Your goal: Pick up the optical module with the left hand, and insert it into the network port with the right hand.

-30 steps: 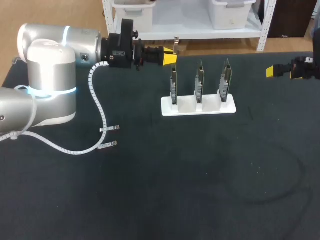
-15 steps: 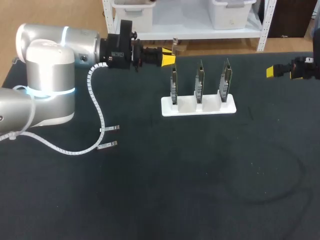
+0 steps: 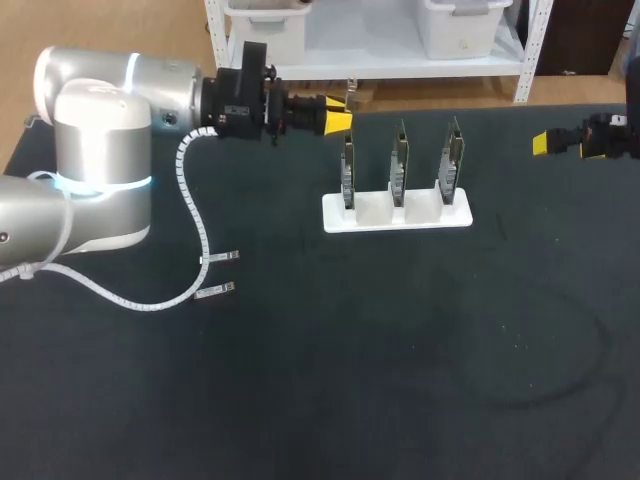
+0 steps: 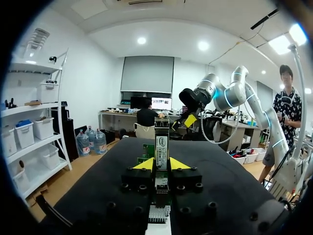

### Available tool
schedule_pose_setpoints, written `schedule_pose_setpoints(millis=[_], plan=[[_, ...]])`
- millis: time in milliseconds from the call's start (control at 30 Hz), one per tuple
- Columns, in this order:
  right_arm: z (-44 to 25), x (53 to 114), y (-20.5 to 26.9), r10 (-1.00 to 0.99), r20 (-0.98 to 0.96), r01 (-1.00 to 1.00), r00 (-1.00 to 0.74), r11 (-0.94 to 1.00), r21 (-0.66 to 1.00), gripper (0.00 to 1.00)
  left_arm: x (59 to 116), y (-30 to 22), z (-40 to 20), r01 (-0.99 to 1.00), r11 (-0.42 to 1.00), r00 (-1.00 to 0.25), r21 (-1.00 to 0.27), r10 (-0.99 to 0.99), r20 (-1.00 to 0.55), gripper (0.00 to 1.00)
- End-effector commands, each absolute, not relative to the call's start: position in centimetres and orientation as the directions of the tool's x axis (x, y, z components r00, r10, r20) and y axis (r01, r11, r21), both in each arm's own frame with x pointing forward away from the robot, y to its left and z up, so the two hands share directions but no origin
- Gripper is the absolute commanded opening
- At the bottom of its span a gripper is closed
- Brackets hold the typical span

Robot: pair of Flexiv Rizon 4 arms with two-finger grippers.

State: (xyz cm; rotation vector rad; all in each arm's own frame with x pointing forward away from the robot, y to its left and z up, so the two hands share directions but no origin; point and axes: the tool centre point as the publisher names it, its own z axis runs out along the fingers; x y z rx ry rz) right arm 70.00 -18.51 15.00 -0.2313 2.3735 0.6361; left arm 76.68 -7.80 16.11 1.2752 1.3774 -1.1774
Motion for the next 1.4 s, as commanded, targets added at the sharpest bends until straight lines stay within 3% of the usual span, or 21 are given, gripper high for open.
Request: schedule_pose_setpoints(millis=[33,1400], plan=[[15.00,70.00,-18.51,0.000,-0.643,-0.321,-0.766,0.866,0.383,1.00,76.83,-7.86,15.93,0.998,0.015,-0.066,-0.064,0.141,-0.988,0.00],[15.00,70.00,-18.51,0.000,-0.643,-0.321,-0.766,0.866,0.383,1.00,76.86,-7.99,15.84,0.998,0.013,-0.067,-0.066,0.144,-0.987,0.00]])
